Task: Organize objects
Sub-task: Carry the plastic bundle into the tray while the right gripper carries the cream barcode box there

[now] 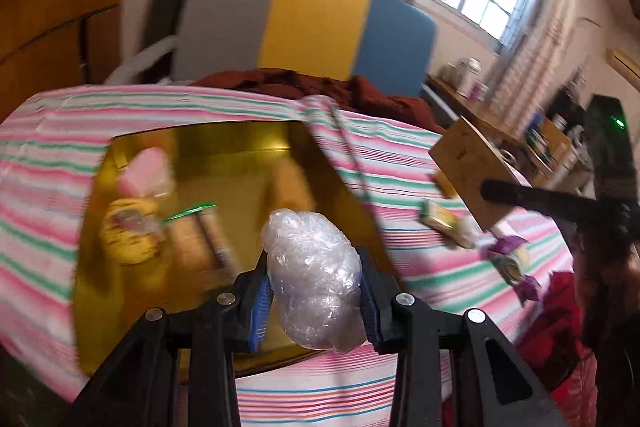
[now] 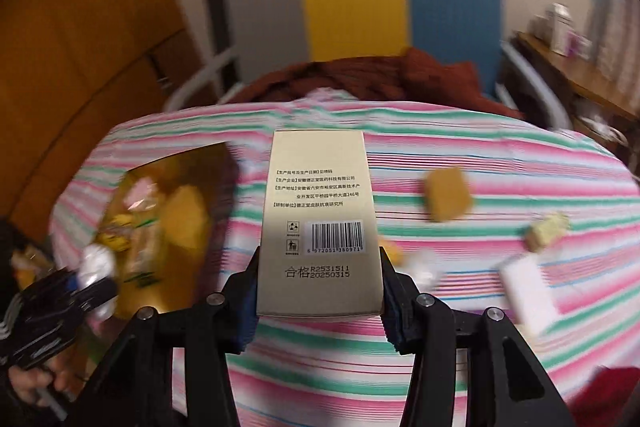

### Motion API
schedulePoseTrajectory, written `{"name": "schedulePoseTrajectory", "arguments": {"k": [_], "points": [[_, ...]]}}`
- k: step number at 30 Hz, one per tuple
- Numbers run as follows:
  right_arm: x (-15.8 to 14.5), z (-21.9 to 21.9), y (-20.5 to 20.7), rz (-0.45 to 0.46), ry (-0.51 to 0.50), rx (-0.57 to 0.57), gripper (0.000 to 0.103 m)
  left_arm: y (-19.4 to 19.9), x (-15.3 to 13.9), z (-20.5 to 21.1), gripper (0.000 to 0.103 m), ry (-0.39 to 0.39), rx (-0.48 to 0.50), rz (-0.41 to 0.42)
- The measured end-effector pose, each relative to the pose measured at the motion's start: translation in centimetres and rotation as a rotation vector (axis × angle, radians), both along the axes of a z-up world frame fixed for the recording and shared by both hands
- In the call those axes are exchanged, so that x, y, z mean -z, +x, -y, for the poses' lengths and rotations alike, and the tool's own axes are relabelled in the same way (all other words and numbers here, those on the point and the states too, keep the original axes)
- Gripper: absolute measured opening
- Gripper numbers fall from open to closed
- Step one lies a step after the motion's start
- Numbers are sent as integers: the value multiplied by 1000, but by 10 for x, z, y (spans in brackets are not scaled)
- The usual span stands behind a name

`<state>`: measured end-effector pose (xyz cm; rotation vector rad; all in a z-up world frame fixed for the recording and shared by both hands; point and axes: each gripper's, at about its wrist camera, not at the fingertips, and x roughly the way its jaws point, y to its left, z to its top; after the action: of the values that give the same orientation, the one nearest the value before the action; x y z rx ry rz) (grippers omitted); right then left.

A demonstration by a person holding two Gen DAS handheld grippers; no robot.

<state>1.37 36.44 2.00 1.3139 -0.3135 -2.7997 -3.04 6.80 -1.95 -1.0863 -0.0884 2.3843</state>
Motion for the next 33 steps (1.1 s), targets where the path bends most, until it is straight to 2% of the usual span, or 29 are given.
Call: {"name": "schedulePoseTrajectory", "arguments": {"k": [3, 7, 11, 14, 15, 17, 23, 29, 33], "points": [[4, 38, -8, -2, -39, -80, 50, -4, 5, 27, 38, -16, -78, 3], [10, 82, -16, 6, -93, -174, 50, -13, 14, 57, 45, -32, -175, 16], [19, 120, -26, 23, -129, -232, 50, -18, 18, 73, 53, -47, -233, 28], [30, 137, -35, 46, -144, -243, 52, -18, 20, 81, 54, -45, -251, 35], [34, 139, -38, 55, -149, -245, 58, -18, 21, 82, 54, -40, -254, 36], [42, 144, -41, 77, -159, -249, 62, -17, 20, 86, 54, -35, -264, 31], [54, 150, -33, 102, -151, -257, 64, -10, 7, 82, 54, -56, -277, -23], [42, 148, -21, 47, -93, -230, 78, -3, -1, 66, 54, -90, -238, -57], [38, 145, -14, 16, -49, -212, 81, 1, 0, 58, 54, -106, -227, -54]]}}
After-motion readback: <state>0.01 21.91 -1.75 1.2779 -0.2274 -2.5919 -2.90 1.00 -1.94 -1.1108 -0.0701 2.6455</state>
